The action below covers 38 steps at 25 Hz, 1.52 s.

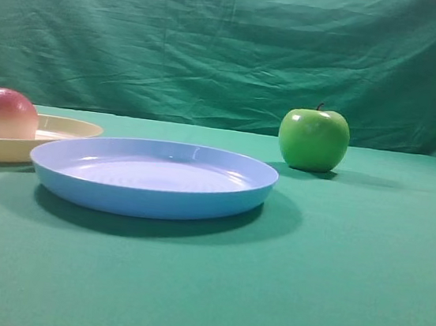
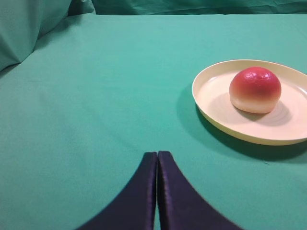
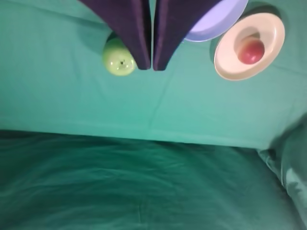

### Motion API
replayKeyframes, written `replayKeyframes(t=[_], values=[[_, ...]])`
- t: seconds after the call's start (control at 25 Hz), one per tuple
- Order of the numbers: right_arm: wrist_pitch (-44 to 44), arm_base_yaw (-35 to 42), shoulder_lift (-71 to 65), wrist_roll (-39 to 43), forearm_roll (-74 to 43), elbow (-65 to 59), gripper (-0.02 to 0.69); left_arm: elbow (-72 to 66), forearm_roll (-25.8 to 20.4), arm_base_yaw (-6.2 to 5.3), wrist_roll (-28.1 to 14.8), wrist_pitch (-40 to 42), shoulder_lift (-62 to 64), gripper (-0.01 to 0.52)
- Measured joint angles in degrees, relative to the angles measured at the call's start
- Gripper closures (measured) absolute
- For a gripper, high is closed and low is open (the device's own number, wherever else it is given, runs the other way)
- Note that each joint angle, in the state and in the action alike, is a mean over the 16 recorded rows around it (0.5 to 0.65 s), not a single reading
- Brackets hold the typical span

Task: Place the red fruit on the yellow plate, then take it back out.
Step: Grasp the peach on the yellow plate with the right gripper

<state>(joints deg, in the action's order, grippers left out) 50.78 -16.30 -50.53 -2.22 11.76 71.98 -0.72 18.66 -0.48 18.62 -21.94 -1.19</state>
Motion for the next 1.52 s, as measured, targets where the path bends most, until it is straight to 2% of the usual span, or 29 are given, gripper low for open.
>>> replayKeyframes(t=[0.36,0.88,1.16,1.52], values=[[-14.8,2.5,19.5,-1.2,-2.9,-23.9,0.665,0.0,0.0,0.00,0.0,0.0,0.0,0.514],[-22.9,9.1,42.7,-6.5,-5.5,-51.5,0.665,0.0,0.0,0.00,0.0,0.0,0.0,0.514],[-26.0,11.3,49.5,-7.4,-5.5,-63.1,0.665,0.0,0.0,0.00,0.0,0.0,0.0,0.514],[-28.7,11.8,51.1,-7.8,-4.3,-71.8,0.665,0.0,0.0,0.00,0.0,0.0,0.0,0.514]])
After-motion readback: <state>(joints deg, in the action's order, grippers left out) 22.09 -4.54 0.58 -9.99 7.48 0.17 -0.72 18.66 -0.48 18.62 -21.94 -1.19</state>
